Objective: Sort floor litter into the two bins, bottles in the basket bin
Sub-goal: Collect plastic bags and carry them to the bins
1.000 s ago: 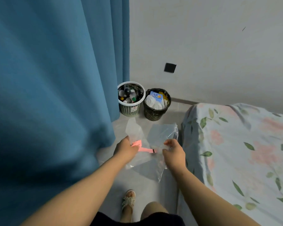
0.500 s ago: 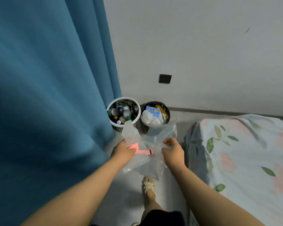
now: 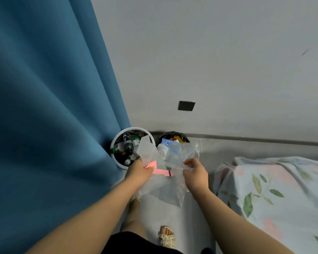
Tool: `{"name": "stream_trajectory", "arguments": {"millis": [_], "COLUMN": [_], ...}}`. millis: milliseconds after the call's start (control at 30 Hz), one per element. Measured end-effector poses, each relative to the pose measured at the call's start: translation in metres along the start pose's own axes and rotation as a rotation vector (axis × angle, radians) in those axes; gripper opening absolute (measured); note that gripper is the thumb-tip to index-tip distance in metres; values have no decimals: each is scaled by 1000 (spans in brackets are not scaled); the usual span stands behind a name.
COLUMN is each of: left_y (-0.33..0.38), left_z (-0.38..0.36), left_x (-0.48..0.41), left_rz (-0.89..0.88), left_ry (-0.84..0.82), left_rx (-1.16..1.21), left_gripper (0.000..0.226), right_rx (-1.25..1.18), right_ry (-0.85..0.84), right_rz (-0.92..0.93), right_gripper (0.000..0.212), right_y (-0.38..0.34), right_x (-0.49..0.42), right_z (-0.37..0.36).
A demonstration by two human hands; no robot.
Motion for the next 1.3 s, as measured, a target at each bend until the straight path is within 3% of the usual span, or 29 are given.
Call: {"name": "stream_trajectory", "arguments": {"millis": [233,433,733,867,1000,1133,1300], "left_y": [29,50,61,58,49,37,24], "left_z": [40,28,-64,-114,-147,-173,-201], "left_x": [-88,-130,-204,-240,-277,-316,-346], "left_rz": [-20,1,123,199,195,185,191], "left_ry": [-26,-122,-189,-167,-109,-49,-95], "left_rx": [-94,-148,-115,-108,-247,-302,-296], "left_gripper": [32,31,33,34,7,31,25], "right_rx": [-49,-7,77,228,341,412,392], "right_ry": [125,135,11,-47,-43,-137,-211], "right_rz": [-61,-102,-239,-173,-91,3,-17], "right_gripper": [30,30,30,35,35,34,35], "right_y": [-34,-32,28,59,85,105,138], "right_x": [-66,-111,-210,-263,-309,-343,-370], "right_z": [-37,-39,-17,-3,-7,-36,-68]}}
Point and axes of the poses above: each hand's wrist, its own x-axis away from the middle knuckle, its own z-axis out of the back of the hand, y = z × x, the point moved 3 cm from there along -x, towards the middle knuckle, and after that the axes turned 15 degrees about -x, right-handed, at the moved point
